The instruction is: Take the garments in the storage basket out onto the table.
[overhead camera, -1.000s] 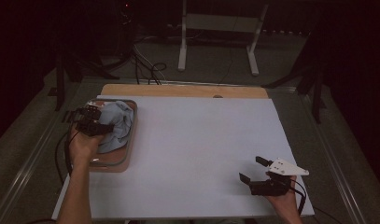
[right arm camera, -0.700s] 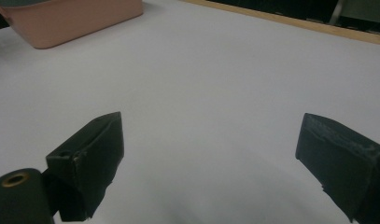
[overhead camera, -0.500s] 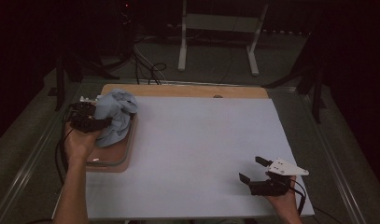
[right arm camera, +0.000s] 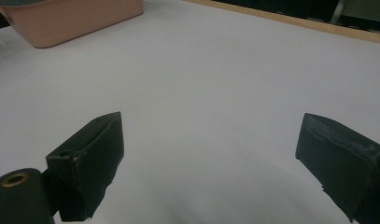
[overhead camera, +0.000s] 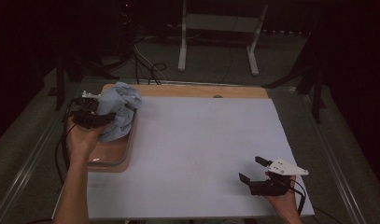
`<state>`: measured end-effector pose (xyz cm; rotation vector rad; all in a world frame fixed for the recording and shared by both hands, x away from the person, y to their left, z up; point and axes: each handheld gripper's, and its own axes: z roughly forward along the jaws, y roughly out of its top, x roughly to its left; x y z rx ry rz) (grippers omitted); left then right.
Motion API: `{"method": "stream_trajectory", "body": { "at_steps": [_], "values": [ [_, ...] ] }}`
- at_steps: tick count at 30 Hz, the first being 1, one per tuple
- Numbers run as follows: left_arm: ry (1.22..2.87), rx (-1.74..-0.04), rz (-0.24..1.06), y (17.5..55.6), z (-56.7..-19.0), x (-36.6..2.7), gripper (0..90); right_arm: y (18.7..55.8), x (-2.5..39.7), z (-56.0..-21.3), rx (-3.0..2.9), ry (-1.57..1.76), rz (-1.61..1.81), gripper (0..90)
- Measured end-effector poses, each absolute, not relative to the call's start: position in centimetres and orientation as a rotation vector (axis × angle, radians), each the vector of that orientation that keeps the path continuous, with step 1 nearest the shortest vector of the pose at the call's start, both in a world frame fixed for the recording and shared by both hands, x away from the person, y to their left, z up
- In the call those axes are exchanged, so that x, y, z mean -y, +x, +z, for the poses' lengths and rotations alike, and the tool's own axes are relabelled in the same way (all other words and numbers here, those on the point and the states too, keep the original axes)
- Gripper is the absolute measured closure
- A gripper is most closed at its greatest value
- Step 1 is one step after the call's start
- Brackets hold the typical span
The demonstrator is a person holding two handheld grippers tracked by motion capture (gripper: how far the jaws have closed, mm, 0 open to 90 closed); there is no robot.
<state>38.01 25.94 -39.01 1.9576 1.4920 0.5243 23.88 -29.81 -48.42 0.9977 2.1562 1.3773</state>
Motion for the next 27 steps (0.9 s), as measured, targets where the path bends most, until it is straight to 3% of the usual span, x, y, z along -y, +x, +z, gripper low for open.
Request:
{"method": "stream_trajectory", "body": {
  "at_steps": [27],
  "values": [
    [1.938, -1.4, 0.488, 38.1, -37.5, -23.4, 58.7, 23.9, 29.9, -48.4, -2.154, 0.996, 1.379, 7.9]
  ]
}}
